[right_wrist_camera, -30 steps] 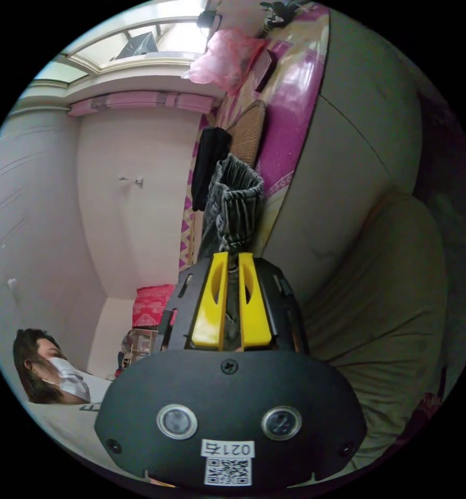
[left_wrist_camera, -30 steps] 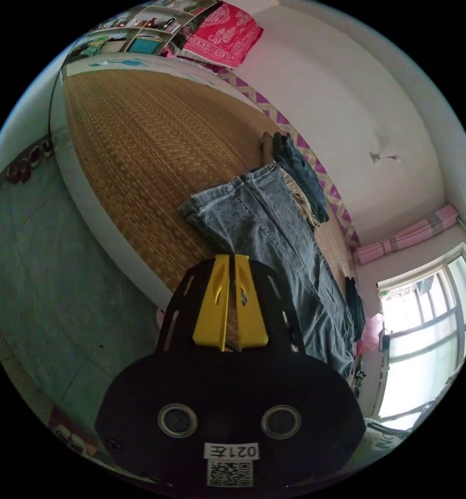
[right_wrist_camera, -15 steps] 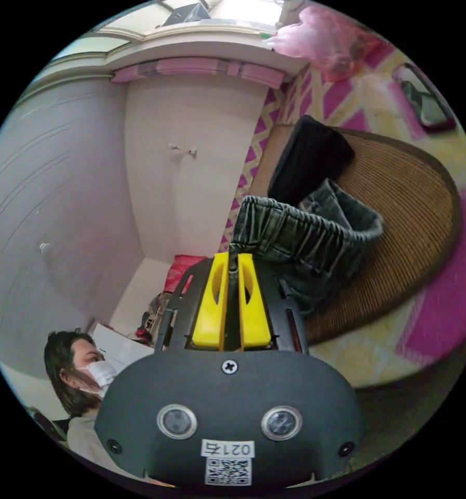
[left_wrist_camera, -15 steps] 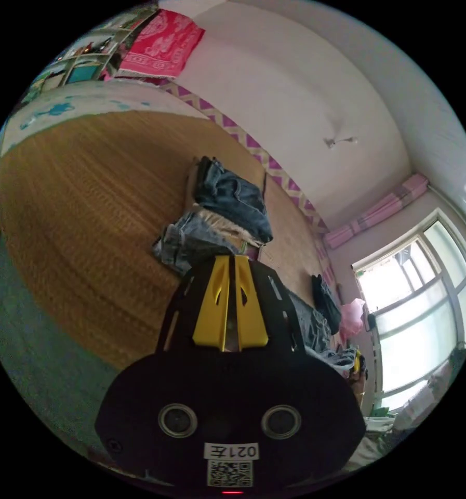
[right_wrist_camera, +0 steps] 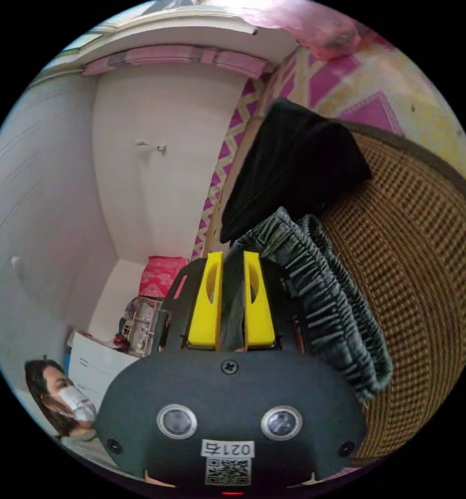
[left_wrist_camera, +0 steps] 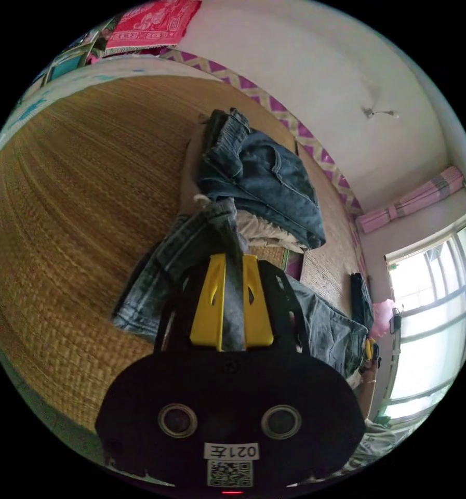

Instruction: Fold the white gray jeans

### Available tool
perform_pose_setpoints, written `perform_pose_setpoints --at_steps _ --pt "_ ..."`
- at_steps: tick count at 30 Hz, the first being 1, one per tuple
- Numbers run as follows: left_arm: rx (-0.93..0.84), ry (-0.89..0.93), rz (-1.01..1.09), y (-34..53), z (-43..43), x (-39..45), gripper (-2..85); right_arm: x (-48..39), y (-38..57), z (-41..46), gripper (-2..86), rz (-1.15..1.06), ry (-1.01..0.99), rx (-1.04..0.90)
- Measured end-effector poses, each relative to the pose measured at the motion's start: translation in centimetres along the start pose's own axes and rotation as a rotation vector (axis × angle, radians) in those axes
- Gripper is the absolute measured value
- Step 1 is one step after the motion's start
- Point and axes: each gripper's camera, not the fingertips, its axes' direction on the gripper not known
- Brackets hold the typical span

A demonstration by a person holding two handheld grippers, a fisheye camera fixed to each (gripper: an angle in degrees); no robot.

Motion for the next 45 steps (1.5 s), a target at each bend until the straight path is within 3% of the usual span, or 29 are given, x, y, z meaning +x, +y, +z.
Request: perform_pose_setpoints --at_steps 5,10,14,18,22,26,30,45 --pt "0.090 -0.119 0.077 1.1 -3.3 -0.3 5.7 -8.0 3.8 4.0 5.9 -0.313 0.022 -0.148" --pt "0.014 -0.100 0.083 0.3 -0.5 -0.5 8.9 -15.1 9.8 13.3 5.8 -0.574 0.162 -0.357" --pt "-0.054 -0.091 0.048 -1.2 2.4 -0.7 9.5 -17.7 12.9 18.5 6.3 -0.654 0.193 -0.453" --pt "-0.046 -0.050 -0.010 -1.7 3.1 -0.7 1.3 -19.8 16.1 23.8 6.0 -0.740 0.267 -0.558" --pt "0.025 -0.074 0.109 -1.3 -2.2 2.5 -0.6 -22.5 19.7 28.0 1.9 -0.887 0.332 -0.672" --pt "0.026 -0.119 0.135 -0.6 -4.4 3.5 -0.5 -24.3 22.6 31.2 -0.3 -1.020 0.459 -0.703" --pt "-0.085 -0.198 0.043 -0.2 0.7 0.3 -0.5 -23.5 25.0 35.6 -0.8 -1.089 0.648 -0.725" --pt "0.073 -0.101 -0.033 4.9 -2.9 -2.6 1.7 -25.5 29.1 38.1 -0.6 -1.127 0.749 -0.620"
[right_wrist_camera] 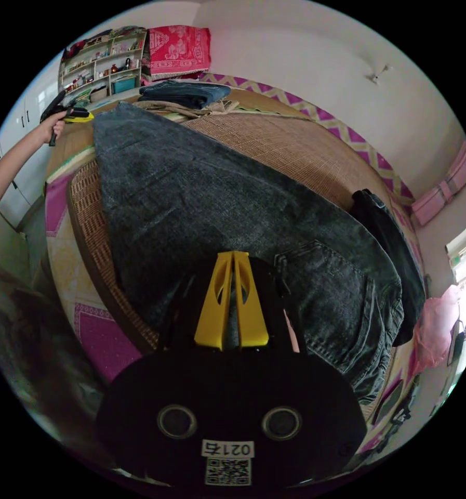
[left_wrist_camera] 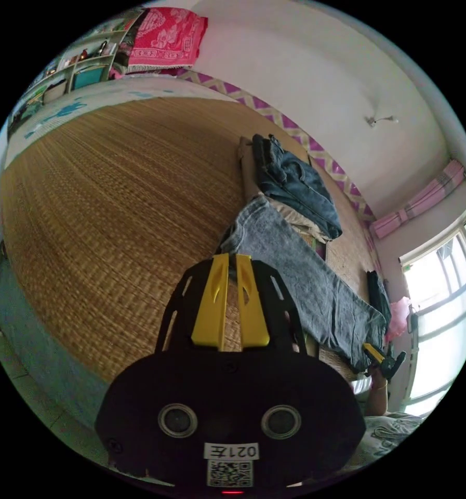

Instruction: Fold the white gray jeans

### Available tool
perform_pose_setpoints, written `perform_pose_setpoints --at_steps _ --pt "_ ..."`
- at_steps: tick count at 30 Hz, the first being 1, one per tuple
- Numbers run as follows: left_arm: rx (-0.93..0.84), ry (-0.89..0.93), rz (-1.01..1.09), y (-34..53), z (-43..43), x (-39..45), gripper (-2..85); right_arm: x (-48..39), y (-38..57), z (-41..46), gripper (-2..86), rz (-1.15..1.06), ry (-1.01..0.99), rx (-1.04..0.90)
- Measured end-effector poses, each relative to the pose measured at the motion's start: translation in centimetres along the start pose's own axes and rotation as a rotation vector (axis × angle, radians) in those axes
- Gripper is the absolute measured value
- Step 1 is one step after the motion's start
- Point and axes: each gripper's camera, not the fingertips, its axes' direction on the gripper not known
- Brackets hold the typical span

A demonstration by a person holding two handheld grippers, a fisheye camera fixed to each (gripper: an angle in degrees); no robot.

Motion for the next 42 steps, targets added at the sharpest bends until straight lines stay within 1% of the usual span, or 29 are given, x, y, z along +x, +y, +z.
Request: perform_pose_setpoints --at_steps 4,7,12,17,19,21,23,25,26,28,29,30,31,32,34,35,37,38,40,42 --pt "-0.044 0.102 -0.117 2.1 1.1 0.1 5.9 0.8 0.1 -0.1 -0.7 0.053 -0.044 0.001" --pt "-0.072 0.105 -0.220 3.4 2.5 0.2 8.1 1.6 0.5 -0.3 -0.7 0.087 -0.077 0.001" --pt "-0.007 0.131 -0.294 4.9 3.2 1.1 9.4 3.0 1.3 -0.4 -0.7 0.141 -0.130 0.002" --pt "0.022 0.196 -0.326 6.7 4.4 2.4 5.5 4.7 2.5 -0.5 -0.9 0.199 -0.190 0.001" --pt "0.083 0.293 -0.351 8.5 4.6 2.7 1.1 5.7 3.2 -0.6 -0.9 0.223 -0.223 0.001" --pt "0.139 0.374 -0.355 9.8 4.0 3.4 0.1 6.5 4.0 -0.9 -0.9 0.253 -0.253 0.015" --pt "0.186 0.385 -0.301 10.7 2.8 5.7 -0.4 7.4 5.1 -1.9 -0.8 0.286 -0.241 0.063" --pt "0.232 0.340 -0.135 11.1 0.0 11.3 -0.6 8.7 7.1 -4.3 -0.8 0.318 -0.213 0.154" --pt "0.242 0.324 -0.085 11.3 -0.8 13.1 -0.7 9.0 7.6 -4.9 -0.8 0.325 -0.208 0.173" --pt "0.278 0.243 0.155 12.6 -3.7 22.0 -0.8 10.2 10.0 -7.1 -0.8 0.352 -0.199 0.227" --pt "0.288 0.224 0.217 13.2 -4.3 24.5 -0.8 10.5 10.7 -7.6 -0.8 0.361 -0.199 0.237" --pt "0.312 0.199 0.341 14.9 -5.0 29.7 -0.9 11.0 12.1 -8.5 -0.7 0.378 -0.201 0.256" --pt "0.324 0.196 0.461 17.1 -5.1 34.7 -0.8 11.5 13.4 -9.3 -0.7 0.394 -0.201 0.274" --pt "0.322 0.201 0.520 18.3 -4.8 37.1 -0.8 11.7 14.1 -9.7 -0.7 0.403 -0.200 0.283" --pt "0.279 0.233 0.708 23.4 -2.2 45.9 -0.8 12.2 17.0 -11.0 -0.7 0.434 -0.179 0.313" --pt "0.263 0.236 0.748 24.7 -1.2 47.9 -0.7 12.3 17.6 -11.3 -0.7 0.440 -0.173 0.317" --pt "0.134 0.243 0.843 29.7 4.5 54.7 -0.5 12.6 20.0 -12.3 -0.6 0.462 -0.157 0.330" --pt "0.094 0.241 0.858 30.8 6.2 56.1 -0.5 12.7 20.6 -12.5 -0.6 0.468 -0.154 0.334" --pt "-0.093 0.155 0.943 35.8 13.5 60.8 -0.4 13.0 22.8 -13.3 -0.6 0.478 -0.150 0.344" --pt "-0.193 0.073 0.992 39.1 17.6 62.7 -0.5 13.4 24.2 -13.8 -0.6 0.485 -0.138 0.343"
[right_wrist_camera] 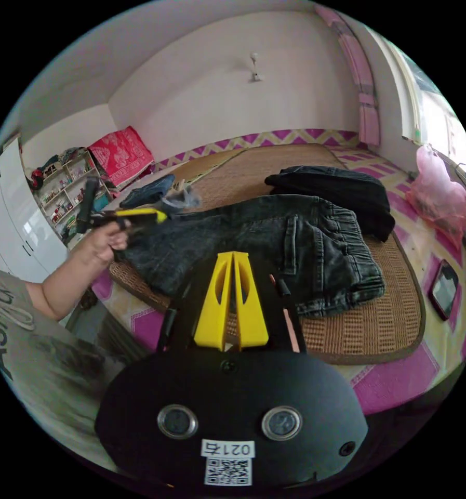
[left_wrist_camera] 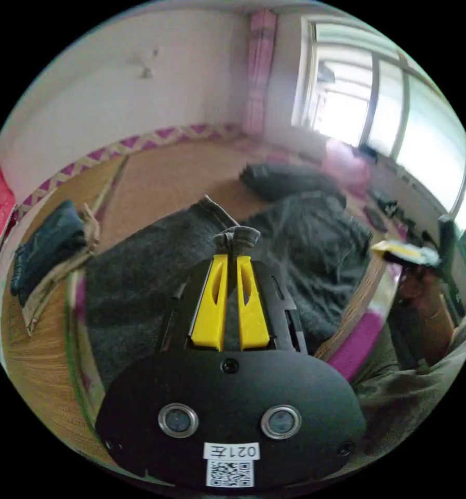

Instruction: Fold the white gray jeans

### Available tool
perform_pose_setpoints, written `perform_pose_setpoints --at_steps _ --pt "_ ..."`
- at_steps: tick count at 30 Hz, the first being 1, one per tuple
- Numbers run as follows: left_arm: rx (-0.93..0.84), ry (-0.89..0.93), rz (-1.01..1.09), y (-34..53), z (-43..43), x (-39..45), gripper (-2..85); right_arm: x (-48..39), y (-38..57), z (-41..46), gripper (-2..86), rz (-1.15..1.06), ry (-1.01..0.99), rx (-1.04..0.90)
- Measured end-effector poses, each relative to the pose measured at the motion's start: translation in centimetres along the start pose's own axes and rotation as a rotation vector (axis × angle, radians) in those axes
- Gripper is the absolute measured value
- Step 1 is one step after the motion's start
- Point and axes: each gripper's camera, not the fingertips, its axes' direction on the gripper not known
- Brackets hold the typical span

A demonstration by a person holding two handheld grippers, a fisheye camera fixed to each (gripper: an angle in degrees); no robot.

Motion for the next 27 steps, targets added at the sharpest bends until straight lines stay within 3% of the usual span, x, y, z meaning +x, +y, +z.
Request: perform_pose_setpoints --at_steps 6,9,15,19,27 --pt "0.118 -0.108 0.092 -1.0 -1.5 6.7 -0.4 3.8 1.7 -2.3 0.1 0.047 -0.001 0.010" --pt "-0.010 -0.080 0.141 -1.2 1.7 9.1 1.0 6.0 1.9 -2.8 1.9 0.109 0.025 0.008" --pt "0.048 0.046 0.126 -1.5 1.4 11.0 8.2 13.6 5.0 -5.9 9.7 0.547 0.076 0.119" --pt "0.102 0.049 0.142 -0.7 -0.3 12.1 9.1 18.4 7.6 -5.6 13.0 0.805 -0.050 0.114" --pt "0.148 0.049 0.060 1.7 -3.0 10.5 9.6 22.2 7.5 -1.9 11.4 1.041 -0.220 0.192"
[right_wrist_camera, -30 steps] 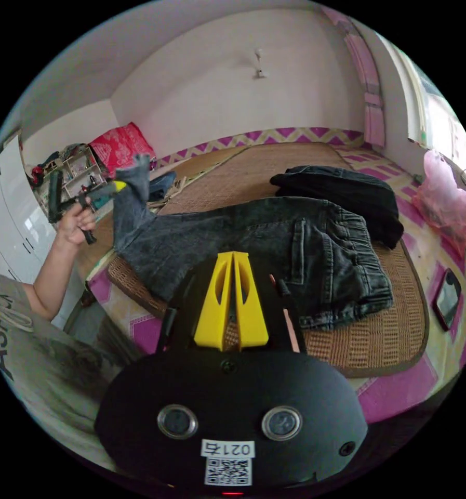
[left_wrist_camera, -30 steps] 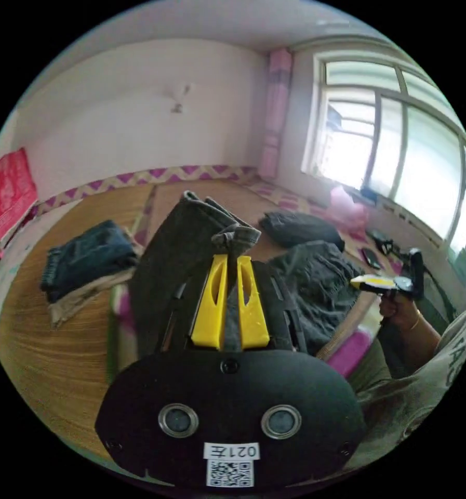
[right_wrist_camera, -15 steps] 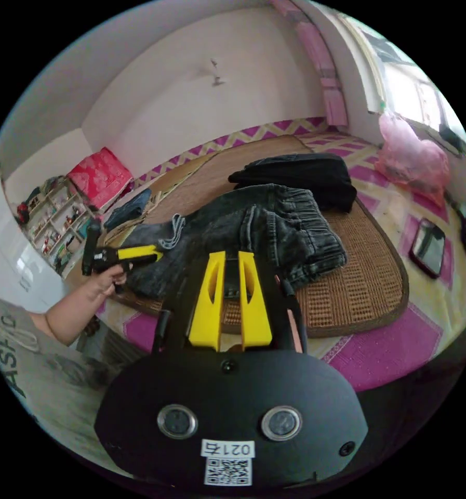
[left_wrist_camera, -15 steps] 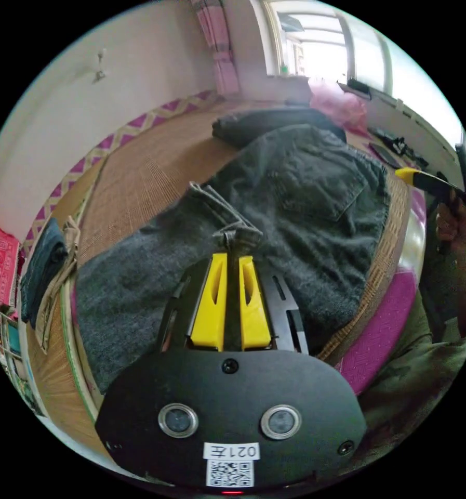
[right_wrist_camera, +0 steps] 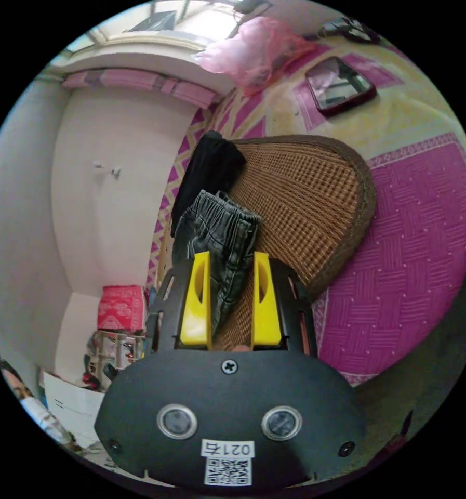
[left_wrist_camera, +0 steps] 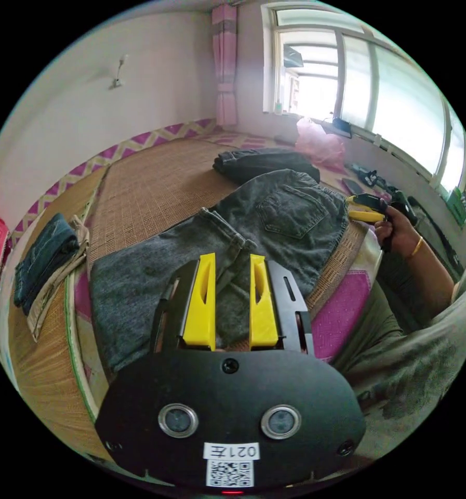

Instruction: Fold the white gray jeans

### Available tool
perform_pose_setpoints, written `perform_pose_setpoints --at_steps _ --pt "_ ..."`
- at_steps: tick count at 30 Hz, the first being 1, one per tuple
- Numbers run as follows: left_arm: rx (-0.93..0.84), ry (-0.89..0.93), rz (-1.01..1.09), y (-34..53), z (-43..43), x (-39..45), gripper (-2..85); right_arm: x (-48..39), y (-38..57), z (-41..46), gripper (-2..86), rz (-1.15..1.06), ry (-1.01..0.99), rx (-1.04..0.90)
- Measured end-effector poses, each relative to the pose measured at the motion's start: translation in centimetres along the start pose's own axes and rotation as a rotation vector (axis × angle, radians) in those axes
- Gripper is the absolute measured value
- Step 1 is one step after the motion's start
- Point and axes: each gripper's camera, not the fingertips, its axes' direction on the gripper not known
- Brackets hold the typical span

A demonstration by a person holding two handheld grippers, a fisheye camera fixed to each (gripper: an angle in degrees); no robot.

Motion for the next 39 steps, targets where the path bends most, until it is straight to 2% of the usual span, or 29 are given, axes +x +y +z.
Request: perform_pose_setpoints --at_steps 5,8,10,11,13,16,19,23,25,26,30,34,36,39 --pt "-0.013 -0.015 -0.057 2.4 -0.7 -2.1 9.1 -1.6 -1.0 1.8 7.8 0.018 -0.066 -0.002" --pt "-0.019 -0.034 -0.094 4.4 -1.4 -3.6 8.1 -9.6 0.8 1.3 6.0 -0.248 -0.035 0.042" --pt "-0.016 -0.055 -0.126 6.1 -2.3 -5.1 5.6 -18.7 4.2 2.4 5.7 -0.531 0.030 0.053" --pt "-0.013 -0.059 -0.133 6.5 -2.5 -5.4 4.9 -21.1 5.3 3.0 5.7 -0.605 0.051 0.047" --pt "0.000 -0.071 -0.164 8.1 -3.6 -7.0 1.8 -29.9 10.9 6.5 5.7 -0.878 0.104 0.017" --pt "0.023 -0.091 -0.215 10.2 -5.3 -8.9 -0.2 -38.1 19.6 12.6 5.7 -1.171 0.114 -0.041" --pt "0.035 -0.129 -0.259 12.2 -6.7 -10.7 -0.7 -42.6 29.3 20.3 5.3 -1.381 0.088 -0.140" --pt "0.023 -0.157 -0.312 14.6 -7.7 -12.8 -0.9 -42.5 39.4 32.0 4.8 -1.512 0.123 -0.321" --pt "0.012 -0.147 -0.346 15.9 -8.0 -14.2 -0.9 -39.6 44.2 40.0 4.6 -1.559 0.228 -0.522" --pt "0.010 -0.148 -0.351 16.2 -8.2 -14.6 -0.9 -39.0 44.8 41.0 4.5 -1.560 0.223 -0.559" --pt "0.015 -0.175 -0.374 17.7 -9.1 -16.8 -1.0 -39.6 46.0 40.2 4.5 -1.608 0.191 -0.403" --pt "0.080 -0.134 -0.384 17.1 -9.1 -19.5 -0.9 -37.5 47.1 44.5 4.8 -1.619 0.177 -0.607" --pt "0.104 -0.151 -0.368 16.2 -9.1 -20.2 -0.9 -37.5 46.2 44.5 5.2 -1.591 0.125 -0.600" --pt "0.121 -0.154 -0.336 14.6 -9.0 -21.4 -0.8 -38.3 43.0 43.2 6.4 -1.490 0.028 -0.714"
